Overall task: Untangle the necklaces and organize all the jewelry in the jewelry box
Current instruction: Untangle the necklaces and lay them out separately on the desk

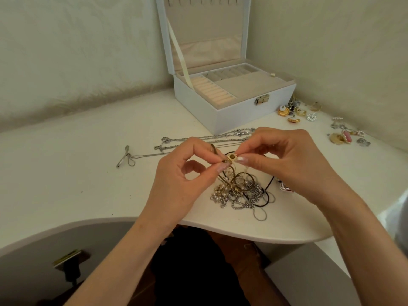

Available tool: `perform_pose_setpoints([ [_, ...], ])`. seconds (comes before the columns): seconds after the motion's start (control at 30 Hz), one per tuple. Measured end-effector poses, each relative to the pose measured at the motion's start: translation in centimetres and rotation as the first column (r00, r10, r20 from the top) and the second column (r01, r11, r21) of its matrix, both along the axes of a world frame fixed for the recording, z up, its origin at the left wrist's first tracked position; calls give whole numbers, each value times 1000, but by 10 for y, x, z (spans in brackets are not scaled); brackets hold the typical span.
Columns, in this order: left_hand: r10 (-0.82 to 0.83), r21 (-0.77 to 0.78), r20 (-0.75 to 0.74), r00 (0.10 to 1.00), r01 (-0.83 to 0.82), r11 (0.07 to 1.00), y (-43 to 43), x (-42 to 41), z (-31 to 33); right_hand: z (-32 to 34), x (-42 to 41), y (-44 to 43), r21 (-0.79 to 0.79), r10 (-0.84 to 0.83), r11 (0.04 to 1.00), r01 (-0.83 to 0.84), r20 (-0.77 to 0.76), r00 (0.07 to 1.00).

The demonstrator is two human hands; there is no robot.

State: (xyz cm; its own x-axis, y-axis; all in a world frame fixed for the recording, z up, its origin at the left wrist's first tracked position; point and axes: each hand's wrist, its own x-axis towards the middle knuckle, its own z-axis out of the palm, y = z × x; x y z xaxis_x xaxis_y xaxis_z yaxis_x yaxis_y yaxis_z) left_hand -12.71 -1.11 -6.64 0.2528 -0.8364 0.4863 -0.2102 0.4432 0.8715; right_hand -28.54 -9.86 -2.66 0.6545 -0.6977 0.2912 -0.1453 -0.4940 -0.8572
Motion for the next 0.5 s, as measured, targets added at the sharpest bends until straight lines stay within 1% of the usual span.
perform_pose_setpoints([
  [0.33, 16, 40, 15, 1000, -16, 999, 0, 1, 2, 1, 0, 3, -43, 13, 999, -11, 52, 999],
  [0.5, 23, 54, 5, 1000, -23, 998, -1, 1, 2, 1, 1, 5, -28, 17, 999, -15, 60, 998],
])
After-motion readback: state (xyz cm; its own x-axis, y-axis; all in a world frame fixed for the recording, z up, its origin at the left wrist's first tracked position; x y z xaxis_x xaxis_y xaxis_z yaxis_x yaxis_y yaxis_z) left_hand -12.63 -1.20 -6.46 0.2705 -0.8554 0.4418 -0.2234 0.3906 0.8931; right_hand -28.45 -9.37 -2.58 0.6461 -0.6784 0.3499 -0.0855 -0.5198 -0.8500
